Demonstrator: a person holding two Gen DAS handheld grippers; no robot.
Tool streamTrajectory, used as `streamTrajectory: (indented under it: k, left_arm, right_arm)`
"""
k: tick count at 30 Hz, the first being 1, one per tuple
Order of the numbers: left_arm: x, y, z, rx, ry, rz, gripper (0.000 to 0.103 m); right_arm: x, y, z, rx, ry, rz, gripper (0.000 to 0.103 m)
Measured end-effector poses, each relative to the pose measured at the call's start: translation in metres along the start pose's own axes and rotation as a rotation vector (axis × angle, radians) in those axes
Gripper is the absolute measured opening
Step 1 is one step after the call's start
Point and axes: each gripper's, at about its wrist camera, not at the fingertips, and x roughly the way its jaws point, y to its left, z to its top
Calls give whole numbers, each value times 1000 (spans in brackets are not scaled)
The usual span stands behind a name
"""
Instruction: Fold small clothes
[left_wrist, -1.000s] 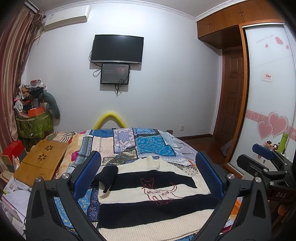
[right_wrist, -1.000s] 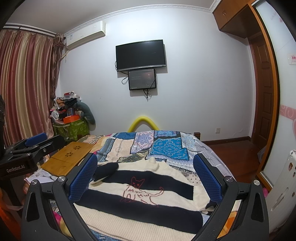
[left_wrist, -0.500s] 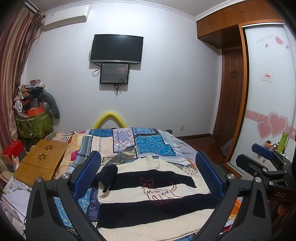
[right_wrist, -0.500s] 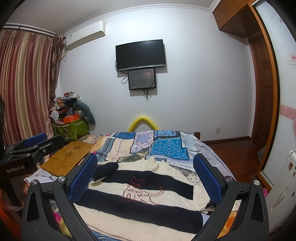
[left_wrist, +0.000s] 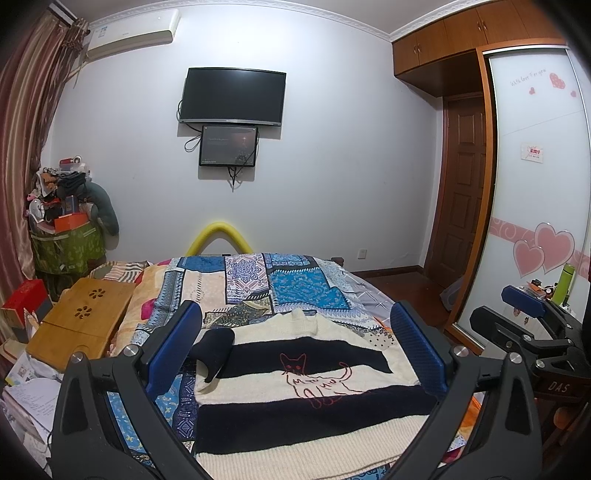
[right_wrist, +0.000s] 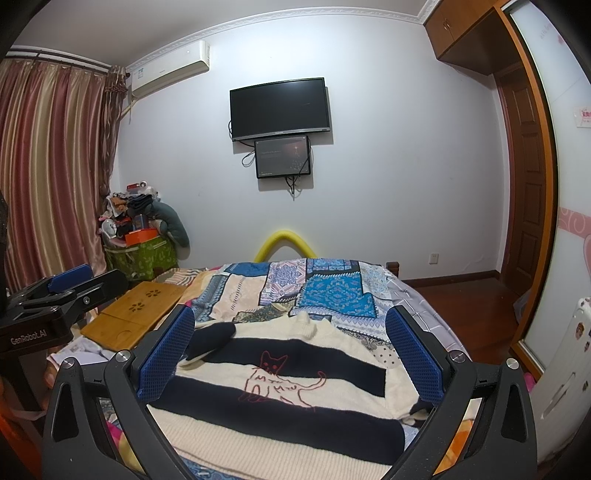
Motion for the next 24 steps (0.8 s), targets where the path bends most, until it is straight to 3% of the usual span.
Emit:
streamTrajectory:
  k: [15,24]
  left_arm:
    - [16,10,2,-7,14,18,103]
    - [59,47,11,-34,49,84,103]
  right_arm:
    - [12,-7,-1,-10,17,-15,103]
    - [64,-24,5,-28,64,-46,103]
